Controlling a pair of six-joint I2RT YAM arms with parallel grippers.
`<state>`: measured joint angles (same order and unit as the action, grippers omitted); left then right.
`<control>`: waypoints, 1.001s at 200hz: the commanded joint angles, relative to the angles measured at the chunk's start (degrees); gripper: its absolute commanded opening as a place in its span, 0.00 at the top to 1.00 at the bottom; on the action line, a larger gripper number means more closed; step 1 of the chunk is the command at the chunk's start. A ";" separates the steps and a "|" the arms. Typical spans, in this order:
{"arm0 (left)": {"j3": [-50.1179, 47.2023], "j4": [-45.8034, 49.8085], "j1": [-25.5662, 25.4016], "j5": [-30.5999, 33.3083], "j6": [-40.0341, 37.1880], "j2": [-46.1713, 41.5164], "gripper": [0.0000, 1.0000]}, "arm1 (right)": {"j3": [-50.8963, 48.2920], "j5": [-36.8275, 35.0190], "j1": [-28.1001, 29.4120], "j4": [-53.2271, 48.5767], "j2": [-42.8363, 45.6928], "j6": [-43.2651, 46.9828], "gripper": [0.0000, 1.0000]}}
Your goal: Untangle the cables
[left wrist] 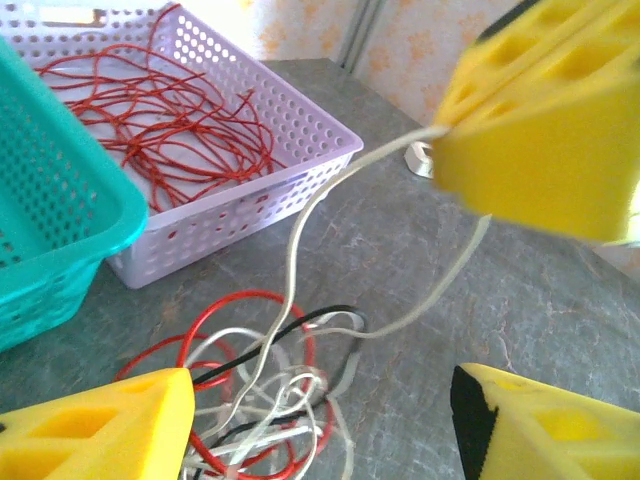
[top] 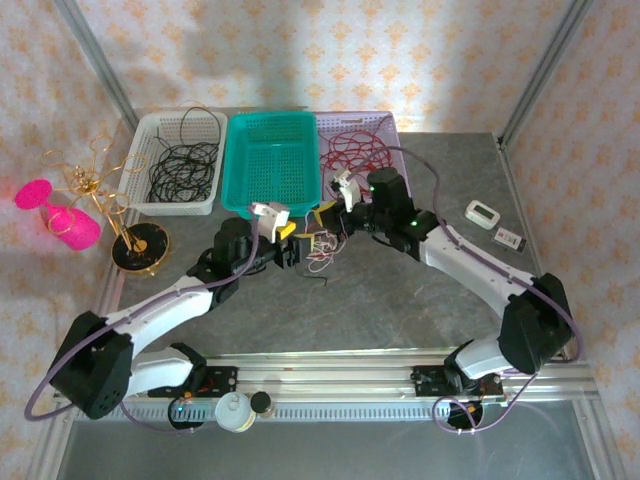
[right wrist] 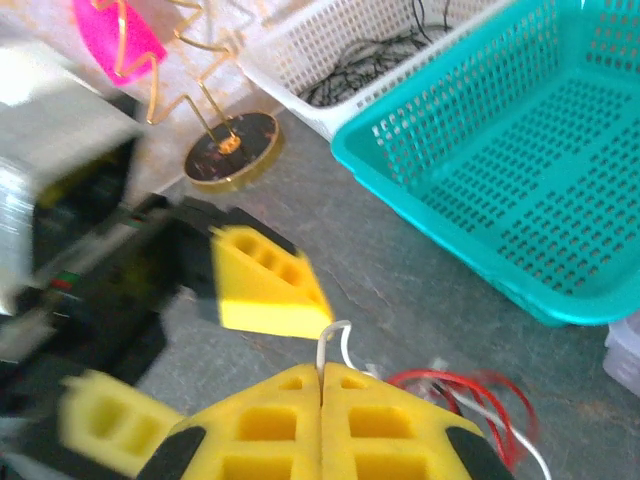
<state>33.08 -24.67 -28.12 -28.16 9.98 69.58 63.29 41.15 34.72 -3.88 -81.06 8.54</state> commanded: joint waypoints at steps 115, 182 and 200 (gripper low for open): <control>4.62 -17.26 -0.06 -3.94 -2.24 8.60 0.86 | 1.79 8.64 0.26 -5.59 6.25 4.21 1.00; 6.04 -8.40 -3.10 6.88 -2.51 0.41 1.00 | -12.64 -3.08 0.72 14.93 10.69 -4.09 0.58; 7.45 -4.22 -4.06 8.67 -2.55 -0.98 1.00 | -19.18 -5.38 2.23 26.35 11.87 -7.03 0.54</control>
<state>37.28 -34.11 -30.87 -22.94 7.81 71.05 50.28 40.14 35.09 4.73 -71.22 6.59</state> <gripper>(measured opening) 0.041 0.444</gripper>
